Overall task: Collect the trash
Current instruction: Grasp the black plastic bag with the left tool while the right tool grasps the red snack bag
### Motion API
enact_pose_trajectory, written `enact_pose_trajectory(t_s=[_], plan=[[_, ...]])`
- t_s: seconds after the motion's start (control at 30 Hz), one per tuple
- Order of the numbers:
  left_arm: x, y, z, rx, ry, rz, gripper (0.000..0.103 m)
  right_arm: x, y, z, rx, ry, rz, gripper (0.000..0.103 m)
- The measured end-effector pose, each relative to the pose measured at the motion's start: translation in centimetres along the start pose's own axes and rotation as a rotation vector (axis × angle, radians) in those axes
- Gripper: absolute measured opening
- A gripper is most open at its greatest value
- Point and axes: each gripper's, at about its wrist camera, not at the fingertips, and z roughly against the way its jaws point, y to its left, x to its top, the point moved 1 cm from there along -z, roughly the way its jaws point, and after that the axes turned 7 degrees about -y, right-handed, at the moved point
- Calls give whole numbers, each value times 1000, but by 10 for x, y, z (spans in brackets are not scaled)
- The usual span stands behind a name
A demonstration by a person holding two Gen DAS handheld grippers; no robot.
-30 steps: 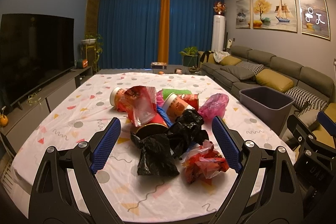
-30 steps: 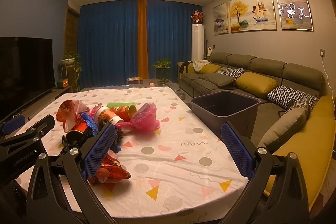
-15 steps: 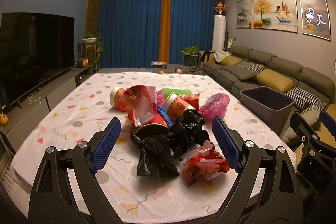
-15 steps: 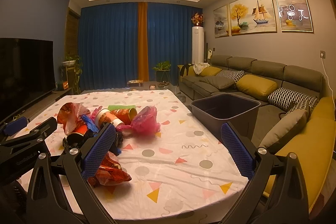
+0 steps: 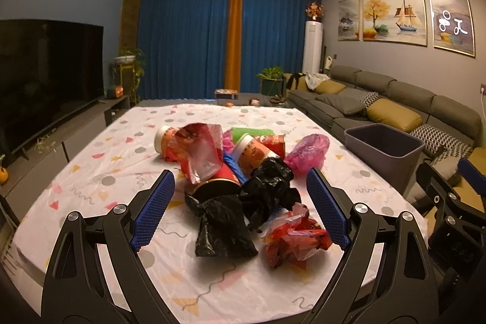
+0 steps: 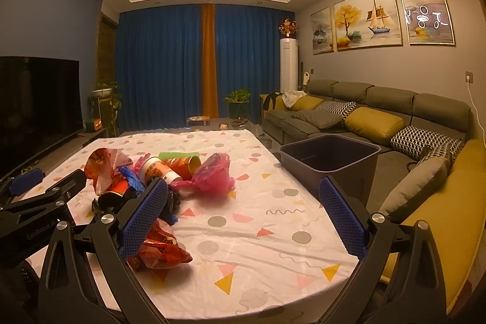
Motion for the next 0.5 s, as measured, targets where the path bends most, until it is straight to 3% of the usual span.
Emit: enact_pose_trajectory(t_s=[0.1,0.4,0.5], plan=[[-2,6,0,-16,-4,24,87,-2,2,-2,12,5,0,95],[-11,48,-9,48,-22,76,78,-26,31,-26,115,70,26,90],[-17,59,-13,48,-24,81,77,-45,50,-39,172,116,51,79]])
